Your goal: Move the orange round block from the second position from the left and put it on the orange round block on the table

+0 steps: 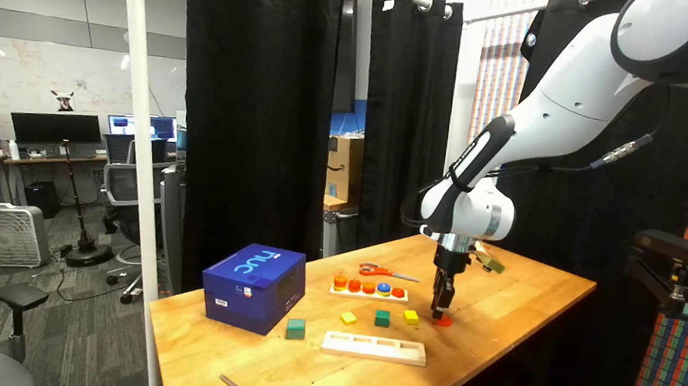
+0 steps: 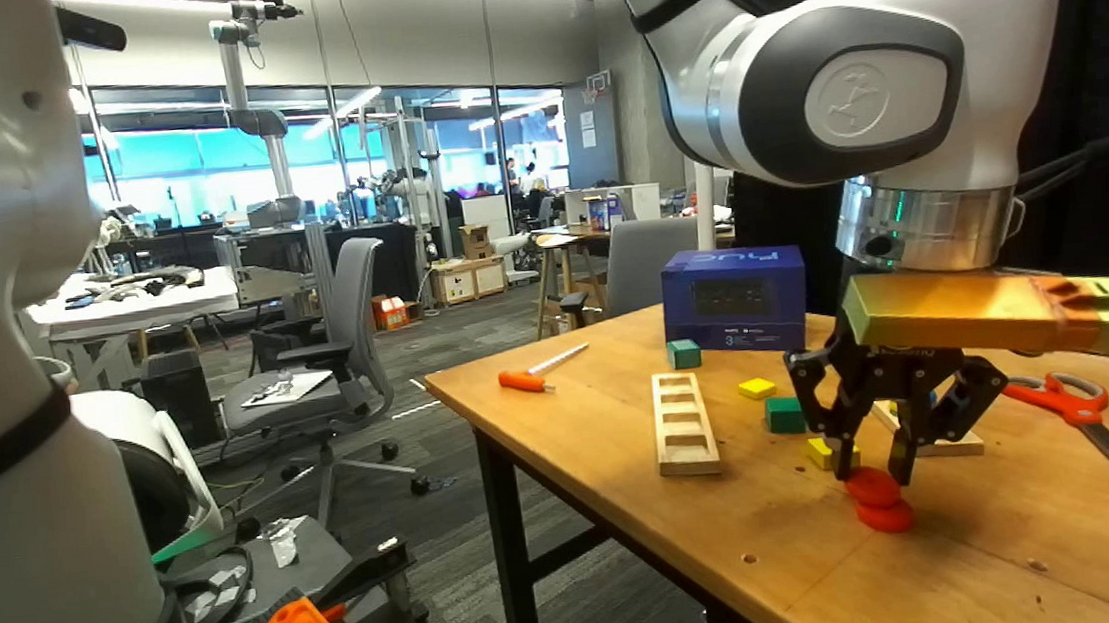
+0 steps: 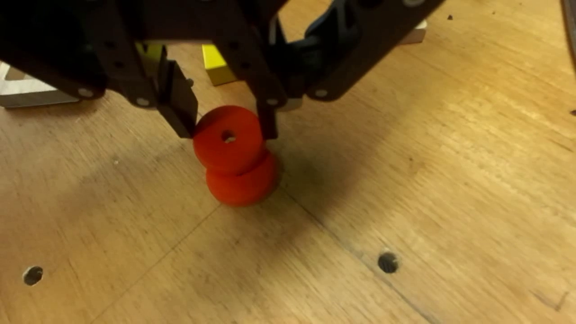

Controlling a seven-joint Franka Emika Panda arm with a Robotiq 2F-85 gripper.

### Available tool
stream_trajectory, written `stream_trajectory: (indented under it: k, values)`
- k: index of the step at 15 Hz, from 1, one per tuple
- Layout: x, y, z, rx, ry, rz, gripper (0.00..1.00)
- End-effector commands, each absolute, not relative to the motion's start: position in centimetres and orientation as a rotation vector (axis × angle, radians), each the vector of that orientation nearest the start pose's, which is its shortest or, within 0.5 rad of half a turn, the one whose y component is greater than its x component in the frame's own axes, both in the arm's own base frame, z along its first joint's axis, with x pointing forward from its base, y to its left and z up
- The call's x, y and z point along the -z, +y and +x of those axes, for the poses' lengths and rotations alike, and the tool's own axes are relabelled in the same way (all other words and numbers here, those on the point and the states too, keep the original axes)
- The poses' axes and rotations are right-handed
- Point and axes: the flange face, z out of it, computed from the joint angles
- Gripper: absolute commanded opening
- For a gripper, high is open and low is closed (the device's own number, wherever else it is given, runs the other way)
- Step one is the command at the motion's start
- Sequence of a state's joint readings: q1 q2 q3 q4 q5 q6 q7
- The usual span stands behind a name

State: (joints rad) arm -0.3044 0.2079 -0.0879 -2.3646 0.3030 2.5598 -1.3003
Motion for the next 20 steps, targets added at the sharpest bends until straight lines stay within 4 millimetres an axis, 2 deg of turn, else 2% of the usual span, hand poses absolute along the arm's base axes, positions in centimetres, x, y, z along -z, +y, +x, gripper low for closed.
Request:
stream_trajectory:
  k: [1,2,3,4,8,9,13,16,20]
  values:
    - [-23.8,-20.5,46.1,0.18,-0.983,-2.876,0.2]
    - [-23.7,-20.5,46.0,0.173,-0.973,-2.874,0.32]
    - [-23.7,-20.6,46.0,0.171,-0.969,-2.874,0.65]
    - [-23.6,-20.7,45.9,0.17,-0.965,-2.874,0.66]
    - [-23.2,-20.9,45.3,0.156,-0.951,-2.872,0.95]
    - [-23.2,-20.9,45.1,0.153,-0.948,-2.873,0.99]
    - [-24.0,-20.7,44.0,0.142,-0.933,-2.88,1.0]
    - [-26.0,-20.4,42.2,0.14,-0.907,-2.898,1.0]
    - [-29.7,-19.1,38.0,0.016,-0.58,-2.917,1.0]
